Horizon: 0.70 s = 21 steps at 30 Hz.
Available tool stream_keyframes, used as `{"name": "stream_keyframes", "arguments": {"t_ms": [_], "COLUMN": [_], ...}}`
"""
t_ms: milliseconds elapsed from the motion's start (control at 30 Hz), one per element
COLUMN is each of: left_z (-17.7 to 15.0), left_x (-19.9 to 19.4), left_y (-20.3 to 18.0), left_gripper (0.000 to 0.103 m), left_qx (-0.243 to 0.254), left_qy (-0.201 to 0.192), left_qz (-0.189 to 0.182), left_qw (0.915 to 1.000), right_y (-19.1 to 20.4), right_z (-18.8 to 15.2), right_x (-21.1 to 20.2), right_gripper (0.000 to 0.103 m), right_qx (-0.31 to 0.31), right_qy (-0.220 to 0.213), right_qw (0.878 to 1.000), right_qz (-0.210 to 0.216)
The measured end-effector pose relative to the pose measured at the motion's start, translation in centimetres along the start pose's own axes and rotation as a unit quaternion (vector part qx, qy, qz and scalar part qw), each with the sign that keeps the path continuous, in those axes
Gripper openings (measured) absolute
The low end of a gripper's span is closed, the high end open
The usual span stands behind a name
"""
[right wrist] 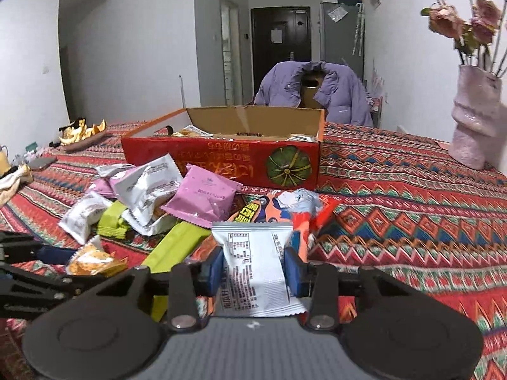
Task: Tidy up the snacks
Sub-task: 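Grasp a white cookie-printed packet with the left tool while the right tool grasps a white packet, then carry both packets into the cardboard box and open both tools to release them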
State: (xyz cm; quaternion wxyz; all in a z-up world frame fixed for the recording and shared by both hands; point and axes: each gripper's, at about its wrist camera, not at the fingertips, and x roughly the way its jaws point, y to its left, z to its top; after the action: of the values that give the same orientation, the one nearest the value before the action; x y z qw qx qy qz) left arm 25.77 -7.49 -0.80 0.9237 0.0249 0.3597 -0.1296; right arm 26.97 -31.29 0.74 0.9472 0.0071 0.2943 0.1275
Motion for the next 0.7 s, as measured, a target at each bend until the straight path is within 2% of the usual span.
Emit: {"name": "stream_keyframes", "arguments": {"t_ms": [200,367,433,567,700], "left_z": [0.1,1.5,3.0,8.2,14.5], "left_x": [-2.2,-4.0,-4.5,-4.2,-1.9], "left_y": [0.1,0.5,1.1,3.2,4.8], "left_gripper": [0.057,0.057,0.057,0.057,0.057], "left_qx": [0.002,-0.002,-0.002,-0.004,-0.003], "left_qy": [-0.027,-0.055,-0.068,-0.089,-0.1], "left_qz": [0.004,-0.003,-0.018,-0.047,-0.038], "left_qw": [0.9996,0.9985,0.9975,0.995,0.9943], "right_y": [0.8,1.1,1.1,0.8,-0.2], "right_z": [0.1,0.8,1.6,4.8,10.3], "right_x": [-2.3,-3.0,-2.9,-1.7,1.4], "right_gripper": [0.039,0.039,0.039,0.039,0.039], "right_qx": [-0.001,0.007,0.008,0.009,-0.005], "right_qy": [-0.017,-0.033,-0.045,-0.059,-0.059], "right_qw": [1.0,0.999,0.999,0.998,0.998], "right_qz": [-0.001,0.006,0.009,0.024,0.035]}}
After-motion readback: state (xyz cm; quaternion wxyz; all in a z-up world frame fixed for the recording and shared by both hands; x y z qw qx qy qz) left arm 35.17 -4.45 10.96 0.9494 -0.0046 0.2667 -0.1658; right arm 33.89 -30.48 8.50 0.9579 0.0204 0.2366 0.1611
